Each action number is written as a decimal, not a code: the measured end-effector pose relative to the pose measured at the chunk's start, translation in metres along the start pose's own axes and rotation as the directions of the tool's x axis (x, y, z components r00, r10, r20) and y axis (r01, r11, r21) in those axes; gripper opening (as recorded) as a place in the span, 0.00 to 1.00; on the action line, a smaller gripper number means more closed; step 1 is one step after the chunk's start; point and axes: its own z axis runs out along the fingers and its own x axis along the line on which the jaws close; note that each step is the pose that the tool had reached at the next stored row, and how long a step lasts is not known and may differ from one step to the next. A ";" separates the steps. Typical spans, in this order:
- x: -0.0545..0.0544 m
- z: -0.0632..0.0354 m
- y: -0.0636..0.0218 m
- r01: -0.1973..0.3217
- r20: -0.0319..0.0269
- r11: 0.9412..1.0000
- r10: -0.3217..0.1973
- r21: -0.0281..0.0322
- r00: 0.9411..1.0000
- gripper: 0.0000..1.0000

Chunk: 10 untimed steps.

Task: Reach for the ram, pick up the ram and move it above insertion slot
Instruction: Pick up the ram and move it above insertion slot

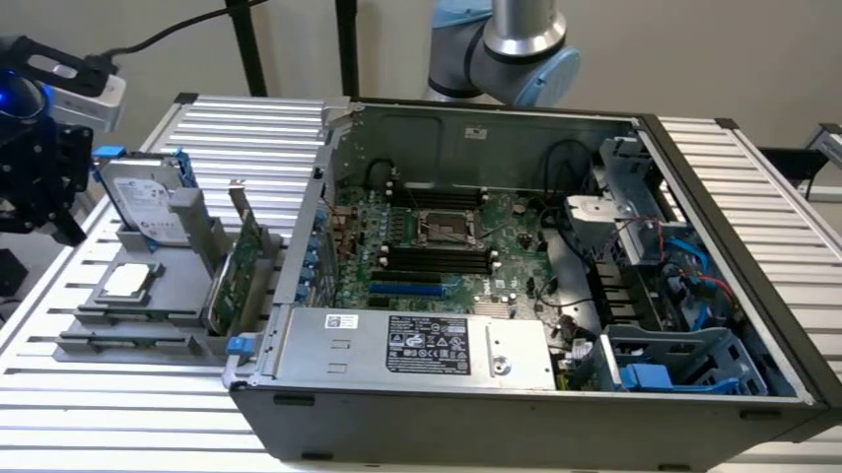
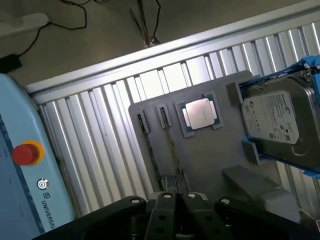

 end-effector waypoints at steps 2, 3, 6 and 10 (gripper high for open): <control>0.000 0.0005 0.0000 0.036 -0.001 0.999 -0.036 0.000 0.999 0.11; 0.000 0.0007 0.0000 0.054 -0.002 0.999 -0.054 -0.001 0.999 0.11; 0.000 0.0013 0.0000 0.108 -0.003 0.994 -0.108 -0.001 0.994 0.11; 0.000 0.0018 0.0000 0.180 -0.005 0.984 -0.180 -0.001 0.984 0.11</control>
